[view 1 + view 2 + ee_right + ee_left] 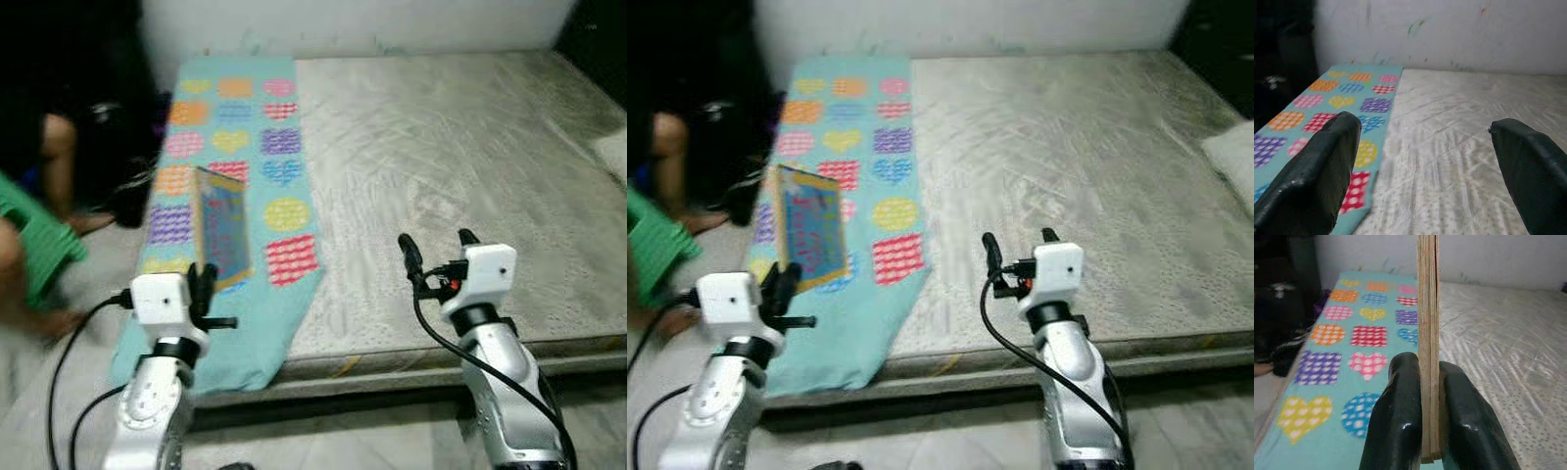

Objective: Clean up the room

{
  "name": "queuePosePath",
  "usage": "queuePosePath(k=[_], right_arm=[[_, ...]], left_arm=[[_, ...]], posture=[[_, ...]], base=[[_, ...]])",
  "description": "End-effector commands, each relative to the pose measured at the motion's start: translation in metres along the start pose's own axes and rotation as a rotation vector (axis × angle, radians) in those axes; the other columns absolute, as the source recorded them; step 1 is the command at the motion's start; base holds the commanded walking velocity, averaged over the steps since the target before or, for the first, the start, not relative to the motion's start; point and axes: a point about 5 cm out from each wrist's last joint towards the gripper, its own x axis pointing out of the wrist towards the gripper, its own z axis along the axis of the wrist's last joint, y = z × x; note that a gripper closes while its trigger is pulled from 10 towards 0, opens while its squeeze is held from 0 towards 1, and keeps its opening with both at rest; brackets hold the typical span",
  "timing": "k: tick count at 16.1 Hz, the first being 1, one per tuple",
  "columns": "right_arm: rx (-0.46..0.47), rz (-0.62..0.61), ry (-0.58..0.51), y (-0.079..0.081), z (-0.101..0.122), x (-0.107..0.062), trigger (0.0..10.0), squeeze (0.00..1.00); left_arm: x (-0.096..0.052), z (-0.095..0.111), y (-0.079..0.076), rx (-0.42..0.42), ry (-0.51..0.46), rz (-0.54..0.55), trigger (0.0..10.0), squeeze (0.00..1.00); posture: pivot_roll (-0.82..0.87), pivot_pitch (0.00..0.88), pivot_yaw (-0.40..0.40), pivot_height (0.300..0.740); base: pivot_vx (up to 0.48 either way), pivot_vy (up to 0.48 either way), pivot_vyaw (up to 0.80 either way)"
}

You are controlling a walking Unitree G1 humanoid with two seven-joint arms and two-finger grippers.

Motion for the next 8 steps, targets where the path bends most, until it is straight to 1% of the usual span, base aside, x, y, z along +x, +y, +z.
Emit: queuePosePath(k=[1, 7, 8], right_arm=[[-0.007, -0.025, 0.027, -0.0074, -0.0054, -0.0043, 10.0, 0.00], [-0.012, -0.037, 0.030, -0.0102, -0.0073, -0.0061, 10.0, 0.00], [-0.012, -0.038, 0.030, -0.0109, -0.0076, -0.0060, 10.0, 0.00]], left_arm=[[0.0013, 0.0093, -0.0092, -0.013, -0.043, -0.033, 10.0, 0.00], [0.0032, 0.0071, -0.0081, -0.029, -0.028, -0.008, 10.0, 0.00], [0.0034, 0.0073, -0.0091, -0.029, -0.028, -0.013, 10.0, 0.00]], posture=[[-0.13, 0.122, 0.002, 0.740], [-0.14, 0.124, 0.006, 0.740], [-0.14, 0.124, 0.006, 0.740]], base=[[0.270, 0.000, 0.00], [0.000, 0.000, 0.00], [0.000, 0.480, 0.00]])
